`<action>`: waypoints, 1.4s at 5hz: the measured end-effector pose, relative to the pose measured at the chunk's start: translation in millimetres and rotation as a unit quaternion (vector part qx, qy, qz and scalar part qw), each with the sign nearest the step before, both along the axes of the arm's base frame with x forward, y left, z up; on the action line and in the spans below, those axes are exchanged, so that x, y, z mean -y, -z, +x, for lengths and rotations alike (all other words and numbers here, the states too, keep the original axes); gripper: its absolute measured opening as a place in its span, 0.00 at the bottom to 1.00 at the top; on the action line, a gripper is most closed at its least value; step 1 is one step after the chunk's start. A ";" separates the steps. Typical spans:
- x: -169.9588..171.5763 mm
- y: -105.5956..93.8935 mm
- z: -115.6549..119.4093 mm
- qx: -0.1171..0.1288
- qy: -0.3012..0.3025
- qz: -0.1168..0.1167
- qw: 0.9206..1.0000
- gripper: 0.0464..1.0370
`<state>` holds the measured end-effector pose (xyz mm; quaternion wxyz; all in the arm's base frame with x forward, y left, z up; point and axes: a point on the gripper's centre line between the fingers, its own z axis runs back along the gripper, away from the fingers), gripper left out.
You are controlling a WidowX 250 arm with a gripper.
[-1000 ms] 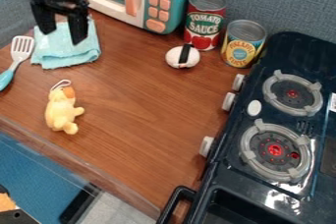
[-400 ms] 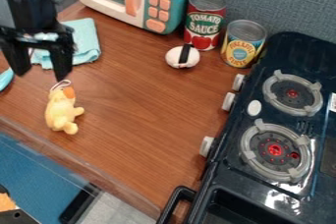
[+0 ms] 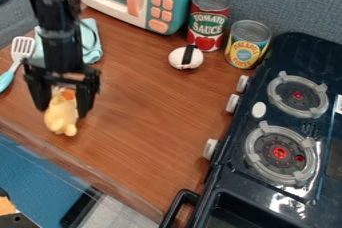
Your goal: Moved the toy to the upper right side of the table
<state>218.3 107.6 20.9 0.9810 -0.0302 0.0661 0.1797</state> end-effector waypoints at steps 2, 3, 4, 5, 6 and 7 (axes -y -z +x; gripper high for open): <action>-12.7 20.2 0.2 -0.030 -0.009 0.033 0.999 0.92; -15.2 20.5 3.2 -0.025 -0.007 0.038 0.999 0.66; -15.0 18.1 8.1 -0.019 0.024 0.047 0.998 0.44; -8.8 4.6 24.5 0.007 0.122 0.050 0.991 0.35; 13.4 -27.0 59.8 0.039 0.243 0.050 0.968 0.33; 53.0 -47.3 106.8 0.063 0.323 0.056 0.943 0.33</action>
